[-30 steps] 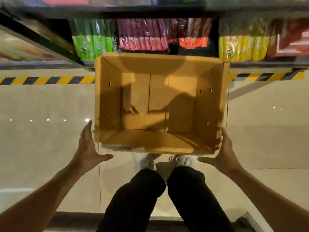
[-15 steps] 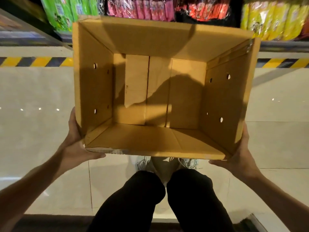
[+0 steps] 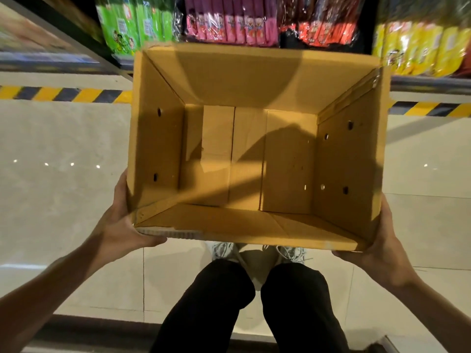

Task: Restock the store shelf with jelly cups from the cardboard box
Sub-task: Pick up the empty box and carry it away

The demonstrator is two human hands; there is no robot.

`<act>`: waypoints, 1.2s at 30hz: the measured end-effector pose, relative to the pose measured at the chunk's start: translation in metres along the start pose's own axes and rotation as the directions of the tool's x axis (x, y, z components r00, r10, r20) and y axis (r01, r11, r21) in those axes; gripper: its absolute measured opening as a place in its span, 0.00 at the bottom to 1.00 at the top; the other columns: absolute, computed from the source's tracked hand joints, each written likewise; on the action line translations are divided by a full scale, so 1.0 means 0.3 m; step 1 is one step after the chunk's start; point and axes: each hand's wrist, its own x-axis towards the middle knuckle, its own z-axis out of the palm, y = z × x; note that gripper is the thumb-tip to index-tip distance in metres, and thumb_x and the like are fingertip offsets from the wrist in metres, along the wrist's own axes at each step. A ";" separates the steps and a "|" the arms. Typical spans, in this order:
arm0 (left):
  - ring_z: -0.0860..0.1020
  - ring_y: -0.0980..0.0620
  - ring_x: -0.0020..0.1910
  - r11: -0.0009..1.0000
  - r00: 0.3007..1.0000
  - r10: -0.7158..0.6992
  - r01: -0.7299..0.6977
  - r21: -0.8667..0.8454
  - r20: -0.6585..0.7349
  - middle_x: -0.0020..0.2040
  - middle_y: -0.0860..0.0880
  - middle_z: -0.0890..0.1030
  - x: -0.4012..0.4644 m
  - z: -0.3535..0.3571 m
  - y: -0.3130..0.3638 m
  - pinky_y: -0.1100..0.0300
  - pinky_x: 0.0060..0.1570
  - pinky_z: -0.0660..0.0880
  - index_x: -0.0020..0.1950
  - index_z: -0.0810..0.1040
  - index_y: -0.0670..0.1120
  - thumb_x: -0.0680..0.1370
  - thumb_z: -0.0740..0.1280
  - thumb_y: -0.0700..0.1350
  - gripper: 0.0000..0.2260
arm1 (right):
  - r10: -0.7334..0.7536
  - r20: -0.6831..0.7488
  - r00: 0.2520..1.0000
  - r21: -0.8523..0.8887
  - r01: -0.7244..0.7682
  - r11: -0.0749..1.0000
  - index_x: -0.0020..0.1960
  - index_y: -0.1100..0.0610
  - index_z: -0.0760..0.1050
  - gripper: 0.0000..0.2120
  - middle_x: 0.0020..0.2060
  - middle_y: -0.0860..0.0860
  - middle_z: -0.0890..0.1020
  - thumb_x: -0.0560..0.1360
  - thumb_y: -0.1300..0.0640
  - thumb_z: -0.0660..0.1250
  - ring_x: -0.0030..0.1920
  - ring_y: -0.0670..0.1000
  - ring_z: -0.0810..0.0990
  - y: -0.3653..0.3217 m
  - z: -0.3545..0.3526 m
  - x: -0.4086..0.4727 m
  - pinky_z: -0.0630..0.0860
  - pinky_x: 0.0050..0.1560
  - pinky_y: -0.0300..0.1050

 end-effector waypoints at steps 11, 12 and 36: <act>0.77 0.56 0.64 0.992 1.000 -0.012 0.010 -0.127 -0.017 0.69 0.64 0.71 -0.279 -0.054 0.081 0.53 0.47 0.83 0.78 0.54 0.66 0.54 0.86 0.56 0.60 | 0.013 0.178 0.984 -0.048 -0.005 0.999 0.79 0.35 0.50 0.71 0.67 0.39 0.73 0.49 0.61 0.88 0.64 0.49 0.78 -0.252 -0.144 -0.050 0.85 0.48 0.57; 0.78 0.56 0.64 0.989 0.999 -0.007 0.001 -0.148 -0.036 0.69 0.63 0.71 -0.286 -0.044 0.073 0.52 0.48 0.83 0.78 0.55 0.66 0.54 0.85 0.57 0.59 | 0.004 0.177 0.984 -0.035 0.002 0.999 0.79 0.34 0.51 0.70 0.67 0.40 0.73 0.50 0.64 0.87 0.64 0.49 0.78 -0.268 -0.147 -0.046 0.85 0.46 0.59; 0.78 0.47 0.65 0.948 0.978 -0.066 -0.001 -0.318 -0.199 0.68 0.56 0.75 -0.374 0.040 -0.011 0.41 0.52 0.82 0.77 0.60 0.66 0.56 0.86 0.49 0.55 | -0.022 0.204 0.979 -0.096 0.043 0.994 0.79 0.34 0.51 0.66 0.63 0.29 0.72 0.55 0.66 0.84 0.56 0.30 0.76 -0.412 -0.198 0.022 0.81 0.45 0.39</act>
